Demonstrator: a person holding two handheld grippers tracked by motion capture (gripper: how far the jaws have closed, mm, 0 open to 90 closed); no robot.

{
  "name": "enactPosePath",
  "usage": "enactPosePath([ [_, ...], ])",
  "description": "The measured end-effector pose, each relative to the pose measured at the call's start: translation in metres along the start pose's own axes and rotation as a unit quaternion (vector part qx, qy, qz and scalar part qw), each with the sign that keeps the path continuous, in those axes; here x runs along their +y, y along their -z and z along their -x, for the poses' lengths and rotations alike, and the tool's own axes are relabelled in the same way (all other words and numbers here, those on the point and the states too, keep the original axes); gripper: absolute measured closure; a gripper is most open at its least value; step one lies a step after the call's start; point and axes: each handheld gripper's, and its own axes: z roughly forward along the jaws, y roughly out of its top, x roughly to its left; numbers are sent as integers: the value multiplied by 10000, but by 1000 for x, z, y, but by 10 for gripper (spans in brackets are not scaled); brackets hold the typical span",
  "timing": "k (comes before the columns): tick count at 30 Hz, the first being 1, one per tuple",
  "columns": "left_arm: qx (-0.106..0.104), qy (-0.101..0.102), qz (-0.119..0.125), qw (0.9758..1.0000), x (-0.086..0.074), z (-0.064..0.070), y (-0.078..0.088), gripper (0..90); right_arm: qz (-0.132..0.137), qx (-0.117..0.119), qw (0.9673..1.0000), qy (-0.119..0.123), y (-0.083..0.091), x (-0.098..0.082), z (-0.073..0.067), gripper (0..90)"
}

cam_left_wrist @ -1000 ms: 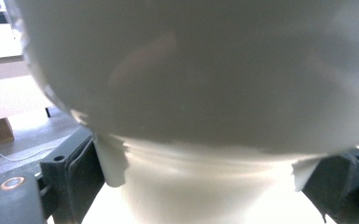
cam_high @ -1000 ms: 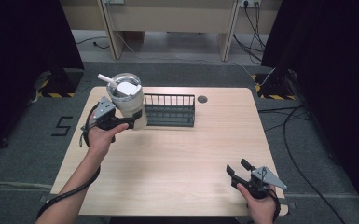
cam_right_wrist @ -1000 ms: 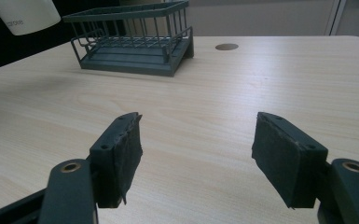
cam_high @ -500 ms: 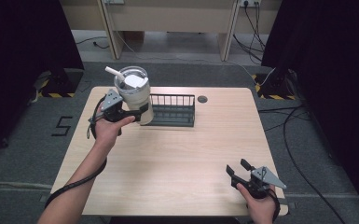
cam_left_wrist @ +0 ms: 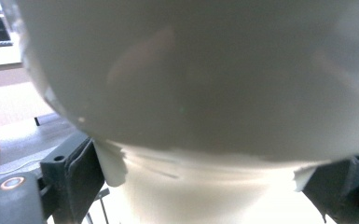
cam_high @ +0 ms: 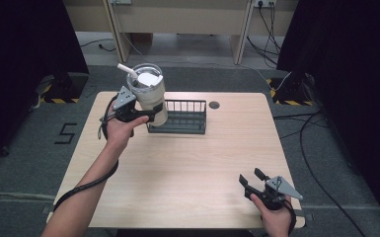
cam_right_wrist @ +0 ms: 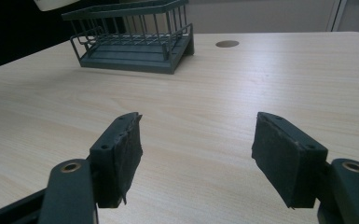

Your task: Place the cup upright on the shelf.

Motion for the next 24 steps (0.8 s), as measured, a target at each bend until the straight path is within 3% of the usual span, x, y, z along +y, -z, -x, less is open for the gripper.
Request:
enactPosePath([
  [14, 54, 57, -16, 10000, 11, -3, -40, 105, 12, 0, 10000, -11, 1, 0, 1, 330],
  [24, 99, 107, -138, 9998, 8, -3, -67, 105, 7, 27, 10000, -16, 1, -1, 1, 331],
])
